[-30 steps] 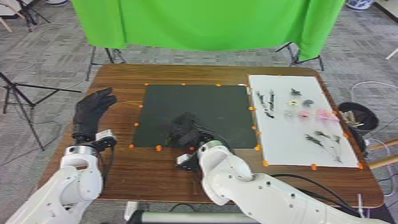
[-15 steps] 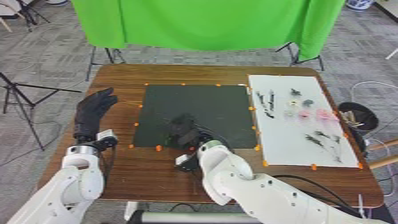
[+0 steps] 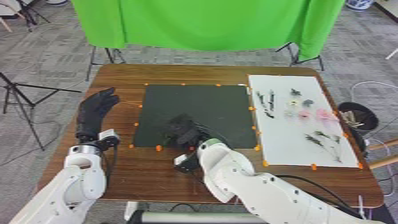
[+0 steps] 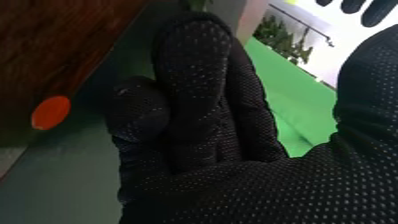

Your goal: Arrange flowers

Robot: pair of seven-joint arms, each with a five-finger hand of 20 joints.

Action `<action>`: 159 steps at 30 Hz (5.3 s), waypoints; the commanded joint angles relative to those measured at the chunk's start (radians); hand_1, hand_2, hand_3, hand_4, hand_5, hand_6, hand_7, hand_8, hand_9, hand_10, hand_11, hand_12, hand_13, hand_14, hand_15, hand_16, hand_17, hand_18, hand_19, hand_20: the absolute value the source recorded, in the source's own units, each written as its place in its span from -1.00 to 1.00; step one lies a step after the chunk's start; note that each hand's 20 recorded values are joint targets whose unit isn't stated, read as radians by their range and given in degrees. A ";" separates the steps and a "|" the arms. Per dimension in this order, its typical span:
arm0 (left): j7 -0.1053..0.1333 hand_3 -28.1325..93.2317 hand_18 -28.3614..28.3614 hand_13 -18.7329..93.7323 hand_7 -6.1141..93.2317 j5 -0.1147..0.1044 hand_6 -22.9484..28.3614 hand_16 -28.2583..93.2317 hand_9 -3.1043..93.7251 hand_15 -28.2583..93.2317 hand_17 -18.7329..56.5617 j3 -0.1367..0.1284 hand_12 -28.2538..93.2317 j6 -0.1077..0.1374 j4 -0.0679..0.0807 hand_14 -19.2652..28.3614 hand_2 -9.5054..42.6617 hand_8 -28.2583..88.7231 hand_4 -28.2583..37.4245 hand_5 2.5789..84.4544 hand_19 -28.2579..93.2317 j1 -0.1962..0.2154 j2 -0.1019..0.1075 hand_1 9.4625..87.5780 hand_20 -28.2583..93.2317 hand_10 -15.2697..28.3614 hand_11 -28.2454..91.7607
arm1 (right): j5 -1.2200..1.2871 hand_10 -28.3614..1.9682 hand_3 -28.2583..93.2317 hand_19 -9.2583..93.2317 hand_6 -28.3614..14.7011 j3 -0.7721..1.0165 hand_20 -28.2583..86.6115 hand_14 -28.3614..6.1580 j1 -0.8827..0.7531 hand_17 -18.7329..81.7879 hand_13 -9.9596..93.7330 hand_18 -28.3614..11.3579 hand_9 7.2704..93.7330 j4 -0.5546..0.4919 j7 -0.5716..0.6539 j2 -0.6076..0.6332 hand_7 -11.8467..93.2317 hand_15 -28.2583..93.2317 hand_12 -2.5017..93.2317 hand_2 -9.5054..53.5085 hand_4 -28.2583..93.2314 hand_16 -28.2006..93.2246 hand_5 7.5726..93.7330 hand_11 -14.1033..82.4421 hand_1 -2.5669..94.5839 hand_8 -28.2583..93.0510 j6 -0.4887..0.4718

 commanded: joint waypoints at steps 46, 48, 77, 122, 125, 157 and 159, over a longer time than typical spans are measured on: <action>0.017 0.68 0.46 0.03 -0.47 -0.021 -0.04 -0.49 0.10 -0.17 -0.26 0.022 -0.24 -0.007 0.018 0.48 -0.49 -0.64 -1.00 0.21 -0.31 -0.023 -0.023 -0.67 -0.21 0.30 -0.13 | 0.059 -0.40 0.55 1.00 0.24 -0.020 -0.02 0.16 0.111 0.67 0.92 -0.25 0.16 0.036 -0.038 0.014 -0.53 0.30 -0.69 -0.70 -0.64 -0.09 -0.03 -0.56 -0.58 -0.63 -0.001; 0.012 0.68 0.46 0.03 -0.47 -0.015 -0.04 -0.49 0.09 -0.17 -0.26 0.020 -0.24 -0.011 0.018 0.48 -0.49 -0.64 -1.00 0.21 -0.31 -0.026 -0.024 -0.68 -0.21 0.30 -0.13 | 0.069 -0.39 0.55 1.00 0.23 0.006 -0.02 0.16 0.103 0.67 0.92 -0.25 0.17 -0.004 -0.053 0.044 -0.53 0.29 -0.69 -0.70 -0.64 -0.09 -0.02 -0.56 -0.58 -0.63 0.036; 0.008 0.68 0.47 0.03 -0.47 -0.022 -0.04 -0.49 0.10 -0.17 -0.26 -0.150 -0.24 0.022 -0.079 0.49 -0.49 -0.63 -1.00 0.21 -0.30 0.158 -0.001 -0.68 -0.21 0.31 -0.12 | -0.462 -0.27 0.43 1.00 0.06 1.242 0.07 0.26 -0.887 0.64 0.92 -0.22 0.55 -0.393 0.123 0.556 -0.51 0.30 -0.59 -1.00 -0.83 -0.08 0.23 -0.48 -0.44 -0.64 -0.099; -0.013 0.67 0.47 0.05 -0.47 -0.024 -0.04 -0.50 0.10 -0.14 -0.26 -0.127 -0.24 0.005 -0.071 0.51 -0.48 -0.64 -1.00 0.21 -0.30 0.147 -0.008 -0.67 -0.21 0.31 -0.12 | -0.472 0.04 0.36 1.00 0.15 1.215 0.15 0.46 -1.000 0.81 1.00 -0.04 1.00 -0.335 0.239 0.493 -0.39 0.43 -0.53 -0.94 -0.78 -0.15 0.75 -0.08 0.28 -0.26 -0.063; -0.015 0.67 0.47 0.05 -0.47 -0.022 -0.03 -0.50 0.10 -0.14 -0.27 -0.122 -0.24 0.003 -0.069 0.51 -0.48 -0.63 -1.00 0.21 -0.30 0.142 -0.010 -0.66 -0.21 0.31 -0.12 | -0.473 0.07 0.38 1.00 0.14 1.219 0.16 0.47 -1.002 0.82 1.00 -0.03 1.00 -0.339 0.234 0.490 -0.38 0.44 -0.54 -0.95 -0.75 -0.15 0.76 -0.06 0.28 -0.25 -0.074; -0.029 0.68 0.48 0.05 -0.48 -0.017 -0.03 -0.49 0.10 -0.13 -0.27 -0.121 -0.24 -0.010 -0.064 0.52 -0.49 -0.63 -1.00 0.21 -0.30 0.132 -0.012 -0.67 -0.21 0.31 -0.12 | -0.441 -0.02 0.31 1.00 0.12 1.119 0.08 0.44 -0.914 0.84 1.00 0.03 1.00 -0.280 0.273 0.491 -0.43 0.43 -0.52 -0.84 -0.71 -0.17 0.75 -0.12 0.24 -0.28 -0.066; -0.029 0.67 0.48 0.05 -0.48 -0.017 -0.03 -0.49 0.10 -0.13 -0.27 -0.119 -0.24 -0.008 -0.065 0.53 -0.49 -0.63 -1.00 0.21 -0.30 0.132 -0.011 -0.67 -0.21 0.31 -0.12 | -0.418 -0.02 0.31 1.00 0.12 1.143 0.09 0.45 -0.923 0.84 1.00 0.03 1.00 -0.304 0.264 0.487 -0.42 0.43 -0.53 -0.84 -0.71 -0.17 0.75 -0.11 0.25 -0.27 -0.052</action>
